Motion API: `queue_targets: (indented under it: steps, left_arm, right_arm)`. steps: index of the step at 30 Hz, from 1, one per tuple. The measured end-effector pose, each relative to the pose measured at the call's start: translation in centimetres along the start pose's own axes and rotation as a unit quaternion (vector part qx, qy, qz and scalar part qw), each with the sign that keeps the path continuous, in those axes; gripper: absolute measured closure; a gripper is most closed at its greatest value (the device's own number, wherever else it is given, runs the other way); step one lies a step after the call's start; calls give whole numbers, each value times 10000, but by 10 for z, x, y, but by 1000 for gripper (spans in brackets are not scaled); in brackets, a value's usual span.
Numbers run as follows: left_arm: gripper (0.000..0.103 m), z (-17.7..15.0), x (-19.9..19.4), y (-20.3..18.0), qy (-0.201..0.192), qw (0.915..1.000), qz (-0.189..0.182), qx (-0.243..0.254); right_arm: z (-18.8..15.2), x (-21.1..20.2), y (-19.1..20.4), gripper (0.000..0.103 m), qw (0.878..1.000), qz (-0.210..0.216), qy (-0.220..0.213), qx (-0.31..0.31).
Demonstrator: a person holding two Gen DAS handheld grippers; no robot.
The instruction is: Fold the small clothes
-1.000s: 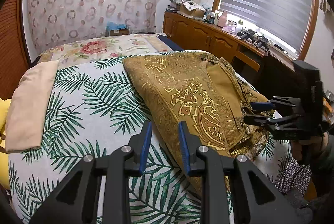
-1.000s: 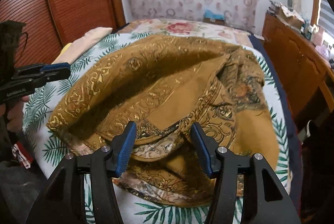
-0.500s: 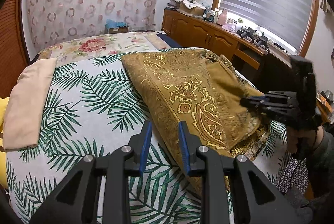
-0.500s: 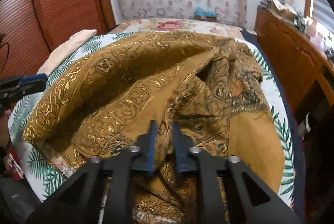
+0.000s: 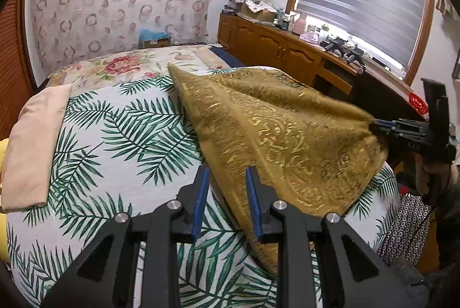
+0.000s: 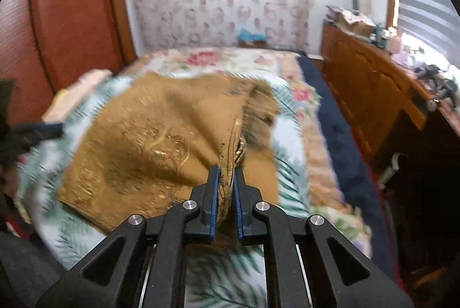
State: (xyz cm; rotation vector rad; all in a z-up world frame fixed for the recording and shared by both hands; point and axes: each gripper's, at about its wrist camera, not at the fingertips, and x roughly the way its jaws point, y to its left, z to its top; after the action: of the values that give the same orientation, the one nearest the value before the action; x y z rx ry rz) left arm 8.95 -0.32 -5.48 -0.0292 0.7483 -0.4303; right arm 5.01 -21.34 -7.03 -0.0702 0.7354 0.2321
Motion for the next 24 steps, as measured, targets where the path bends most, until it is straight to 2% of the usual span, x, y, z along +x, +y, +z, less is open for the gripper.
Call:
queue_targets:
  steps: [1, 3, 5, 9, 11, 14, 16, 20, 24]
  left_arm:
    - [79, 1, 0, -1, -7, 10000, -12, 11]
    - [79, 5, 2, -4, -21, 10000, -26, 63]
    - [79, 11, 5, -7, -48, 9999, -36, 131]
    - [75, 17, 27, -10, 140, 9998, 4, 151]
    - [75, 15, 43, -8, 355, 9993, 87, 126]
    - [74, 8, 60, -5, 609, 9980, 164, 81]
    - [73, 4, 65, -2, 701, 9973, 206, 42]
    - [72, -4, 68, 1, 795, 9965, 249, 8]
    - [72, -9, 66, 2, 786, 9966, 235, -26]
  right_arm:
    - [-4, 3, -2, 91, 9999, -75, 72, 17]
    - [-7, 9, -7, 63, 9997, -152, 155, 81]
    - [-4, 10, -11, 52, 9998, -88, 94, 117]
    - [20, 18, -19, 52, 9999, -13, -90, 53]
    - [43, 32, -23, 51, 9996, 113, -249, -55]
    - [72, 65, -29, 51, 9993, 306, -209, -101]
    - [91, 93, -32, 52, 9988, 465, -34, -141]
    - [118, 155, -39, 52, 9977, 487, 457, -68]
    - [123, 194, -45, 52, 9960, 411, 791, 83]
